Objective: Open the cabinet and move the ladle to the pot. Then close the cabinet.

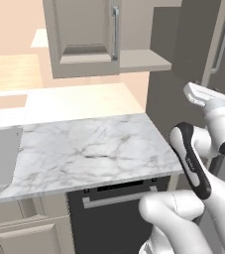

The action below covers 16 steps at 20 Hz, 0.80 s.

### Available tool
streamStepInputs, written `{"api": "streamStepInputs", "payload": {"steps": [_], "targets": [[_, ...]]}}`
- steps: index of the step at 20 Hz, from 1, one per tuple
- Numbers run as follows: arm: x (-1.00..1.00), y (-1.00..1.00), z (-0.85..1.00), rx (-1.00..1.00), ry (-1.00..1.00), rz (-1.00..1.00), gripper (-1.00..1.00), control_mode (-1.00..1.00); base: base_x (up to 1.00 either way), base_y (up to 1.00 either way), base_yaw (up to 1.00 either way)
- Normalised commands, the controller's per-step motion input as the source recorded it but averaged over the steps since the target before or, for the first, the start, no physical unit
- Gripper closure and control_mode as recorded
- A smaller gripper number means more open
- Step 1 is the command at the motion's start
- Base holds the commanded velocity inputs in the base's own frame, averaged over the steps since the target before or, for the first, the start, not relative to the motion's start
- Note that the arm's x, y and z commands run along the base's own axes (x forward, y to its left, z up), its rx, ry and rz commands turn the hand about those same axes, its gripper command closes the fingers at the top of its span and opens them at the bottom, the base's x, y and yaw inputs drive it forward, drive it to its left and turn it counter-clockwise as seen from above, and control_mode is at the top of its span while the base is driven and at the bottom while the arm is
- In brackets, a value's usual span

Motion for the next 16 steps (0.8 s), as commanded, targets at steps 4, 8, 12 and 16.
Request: {"api": "streamStepInputs", "payload": {"steps": [4, 8, 12, 16], "targets": [[0.07, -0.05, 0.0, -0.03, 0.0, 0.17, -1.0, -1.0, 0.0, 0.0, 0.0], [0.0, 0.1, 0.0, -0.09, 0.01, 0.12, -1.0, -1.0, 0.0, 0.0, 0.0], [0.0, 0.35, 0.0, -0.1, 0.06, 0.02, -1.0, -1.0, 0.0, 0.0, 0.0], [0.01, 0.31, 0.0, -0.06, 0.13, 0.0, -1.0, -1.0, 0.0, 0.0, 0.0]]}}
